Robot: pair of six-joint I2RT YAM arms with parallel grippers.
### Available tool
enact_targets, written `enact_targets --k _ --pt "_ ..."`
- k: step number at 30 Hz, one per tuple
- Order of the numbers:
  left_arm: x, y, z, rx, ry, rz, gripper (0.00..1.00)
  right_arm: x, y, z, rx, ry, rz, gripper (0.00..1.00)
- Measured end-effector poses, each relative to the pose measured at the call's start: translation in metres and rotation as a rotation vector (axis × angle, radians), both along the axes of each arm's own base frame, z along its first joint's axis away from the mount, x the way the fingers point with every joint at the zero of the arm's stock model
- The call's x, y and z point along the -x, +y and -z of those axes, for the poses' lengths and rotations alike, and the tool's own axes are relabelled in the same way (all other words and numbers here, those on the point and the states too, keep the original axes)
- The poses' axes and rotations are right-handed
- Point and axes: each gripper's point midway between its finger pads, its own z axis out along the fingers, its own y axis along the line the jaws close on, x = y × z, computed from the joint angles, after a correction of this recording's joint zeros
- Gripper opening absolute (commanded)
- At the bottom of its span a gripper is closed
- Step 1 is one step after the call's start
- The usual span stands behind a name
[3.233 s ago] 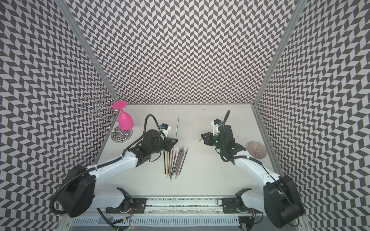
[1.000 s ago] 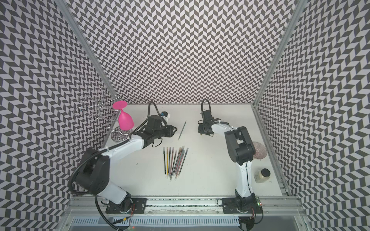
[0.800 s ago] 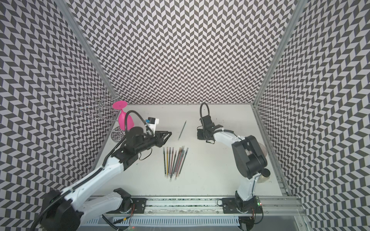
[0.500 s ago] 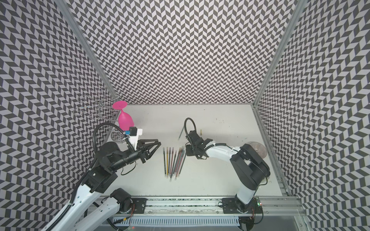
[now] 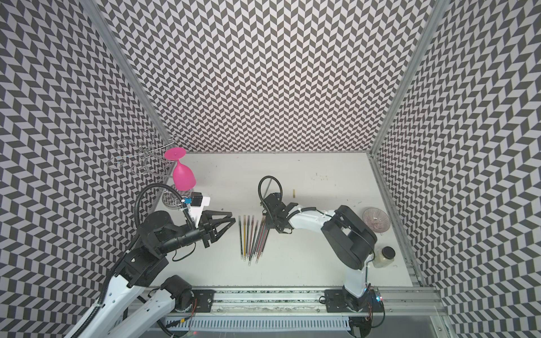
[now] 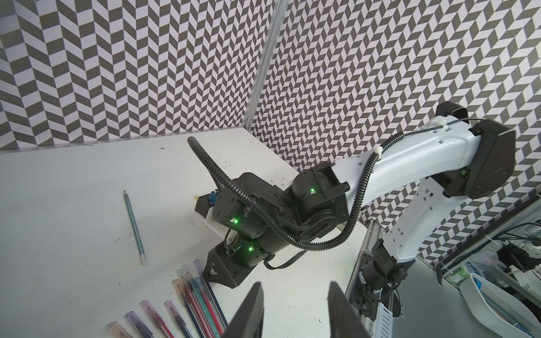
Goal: Remove the protective cover of the pencils
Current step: Pick up the pencil from the center of the board.
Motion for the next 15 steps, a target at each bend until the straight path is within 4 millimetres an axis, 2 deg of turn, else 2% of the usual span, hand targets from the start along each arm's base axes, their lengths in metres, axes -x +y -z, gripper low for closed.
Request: enact_targets --k 8,15 --pt "0.007 0.001 -0.003 0.013 -0.018 0.017 0.38 -0.014 0.001 -0.010 0.028 -0.030 0.046 0.27" --pt "0.013 0.003 -0.008 0.025 -0.038 0.028 0.39 -0.025 -0.001 0.004 0.102 -0.017 0.083 0.26"
